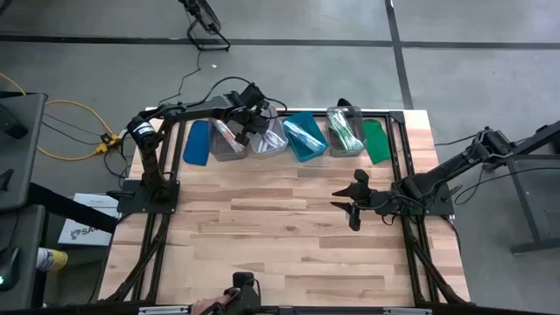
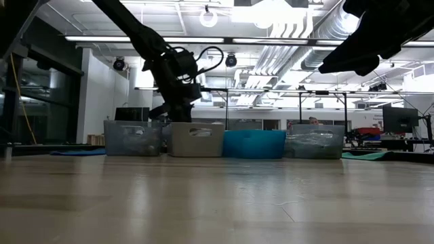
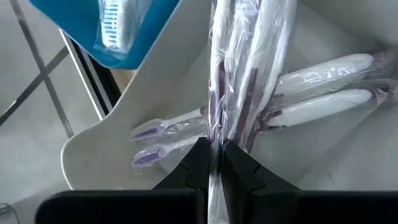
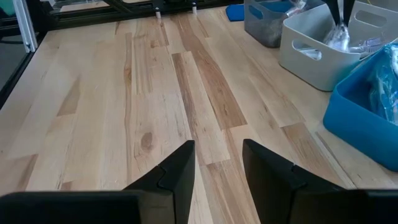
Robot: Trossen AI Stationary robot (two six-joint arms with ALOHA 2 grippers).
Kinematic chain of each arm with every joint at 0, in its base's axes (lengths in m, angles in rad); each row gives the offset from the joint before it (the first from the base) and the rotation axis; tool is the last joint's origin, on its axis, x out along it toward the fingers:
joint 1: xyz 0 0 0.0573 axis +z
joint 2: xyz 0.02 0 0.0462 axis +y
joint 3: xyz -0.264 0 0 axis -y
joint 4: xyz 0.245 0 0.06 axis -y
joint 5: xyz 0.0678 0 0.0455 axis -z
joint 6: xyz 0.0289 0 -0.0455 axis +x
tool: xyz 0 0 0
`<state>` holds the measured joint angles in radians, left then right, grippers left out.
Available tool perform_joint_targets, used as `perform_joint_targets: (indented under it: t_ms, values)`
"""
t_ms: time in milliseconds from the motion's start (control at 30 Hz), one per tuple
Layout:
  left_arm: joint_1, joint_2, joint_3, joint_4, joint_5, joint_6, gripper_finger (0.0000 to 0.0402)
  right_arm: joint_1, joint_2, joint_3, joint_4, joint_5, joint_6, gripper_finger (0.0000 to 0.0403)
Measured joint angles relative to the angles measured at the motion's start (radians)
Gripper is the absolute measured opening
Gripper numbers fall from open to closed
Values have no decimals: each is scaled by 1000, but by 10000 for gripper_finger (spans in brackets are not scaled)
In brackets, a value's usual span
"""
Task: Pick & Place Toothbrushes
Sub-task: Put the violet toothbrush into the gray bin, then return to Home Position
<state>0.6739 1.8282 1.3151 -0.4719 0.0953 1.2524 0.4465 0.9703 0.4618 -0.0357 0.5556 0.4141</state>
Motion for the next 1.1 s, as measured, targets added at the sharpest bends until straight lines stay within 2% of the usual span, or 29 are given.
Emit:
perform_joint_targets:
  t_ms: [400,467,700,800,967,1033,1100]
  values:
    - [0,0,0,-2,-4,0,21,0,0,0,3,0,0,128]
    - [0,0,0,4,-9,0,40,0,0,0,3,0,0,128]
    - [0,-12,0,-1,-13,0,160,0,0,0,3,-5,1,128]
    - [0,-37,2,2,-40,-5,197,0,0,0,5,-4,0,128]
    - [0,-83,38,-56,-109,-103,227,-11,0,0,10,-3,-6,128]
    - [0,-114,59,-142,-89,-102,231,-11,0,0,11,-4,-32,128]
    - [0,-151,63,-228,-11,-62,231,-19,0,0,20,-1,-45,128]
